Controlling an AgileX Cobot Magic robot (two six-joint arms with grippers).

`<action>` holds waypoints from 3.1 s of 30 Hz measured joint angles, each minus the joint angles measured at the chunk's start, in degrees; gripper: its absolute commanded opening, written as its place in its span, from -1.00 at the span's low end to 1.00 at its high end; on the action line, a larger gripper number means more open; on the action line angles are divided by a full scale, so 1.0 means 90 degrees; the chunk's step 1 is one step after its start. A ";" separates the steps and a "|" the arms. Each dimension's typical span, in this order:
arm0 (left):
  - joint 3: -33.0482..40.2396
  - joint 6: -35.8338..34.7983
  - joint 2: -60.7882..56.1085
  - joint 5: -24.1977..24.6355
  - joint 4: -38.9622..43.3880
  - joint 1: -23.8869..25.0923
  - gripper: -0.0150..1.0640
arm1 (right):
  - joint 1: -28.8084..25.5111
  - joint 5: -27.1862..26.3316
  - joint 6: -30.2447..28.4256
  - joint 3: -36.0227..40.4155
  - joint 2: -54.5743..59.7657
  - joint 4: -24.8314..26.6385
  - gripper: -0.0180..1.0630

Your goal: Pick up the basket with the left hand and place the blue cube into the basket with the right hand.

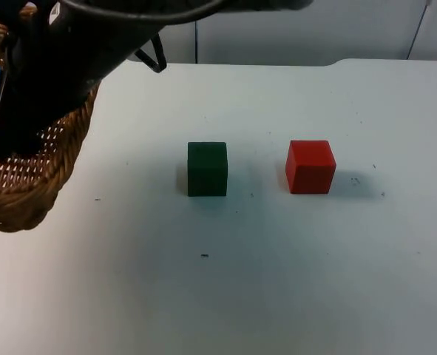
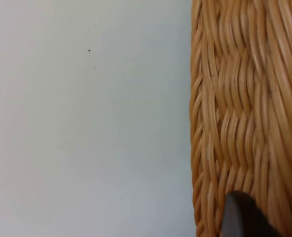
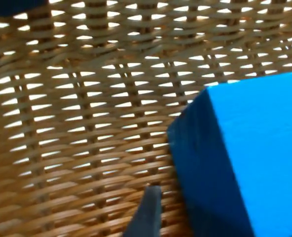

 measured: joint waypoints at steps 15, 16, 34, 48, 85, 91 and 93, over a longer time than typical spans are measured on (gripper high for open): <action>0.0000 0.0000 0.0000 0.0000 -0.0158 -0.0017 -0.98 | -0.0023 0.0525 0.0447 0.0000 -0.1664 -0.0613 0.46; 0.0000 0.0000 0.0000 -0.0047 -0.0158 -0.0086 -0.98 | -0.0072 0.0671 0.0460 0.0000 -0.1987 -0.0613 0.46; 0.0000 0.0499 0.1329 -0.0835 -0.0927 -0.0819 -0.98 | -0.0477 0.1229 0.0573 0.1702 -0.4672 -0.0767 0.45; -0.0362 0.0927 0.2336 -0.1065 -0.1305 -0.0819 -0.98 | -0.0477 -0.0152 0.0767 0.4212 -0.6945 -0.0818 0.43; -0.0559 0.1812 0.3399 -0.1483 -0.1827 -0.0819 -0.67 | -0.0477 0.0004 0.1275 0.4467 -0.7718 -0.0818 0.43; -0.0564 0.1836 0.3399 -0.1487 -0.1878 -0.0819 -0.10 | -0.0477 0.0088 0.1275 0.4467 -0.7718 -0.0818 0.43; -0.0593 0.1836 0.3399 -0.1487 -0.1877 -0.0819 -0.02 | -0.0477 0.0120 0.1275 0.4467 -0.7718 -0.0818 0.43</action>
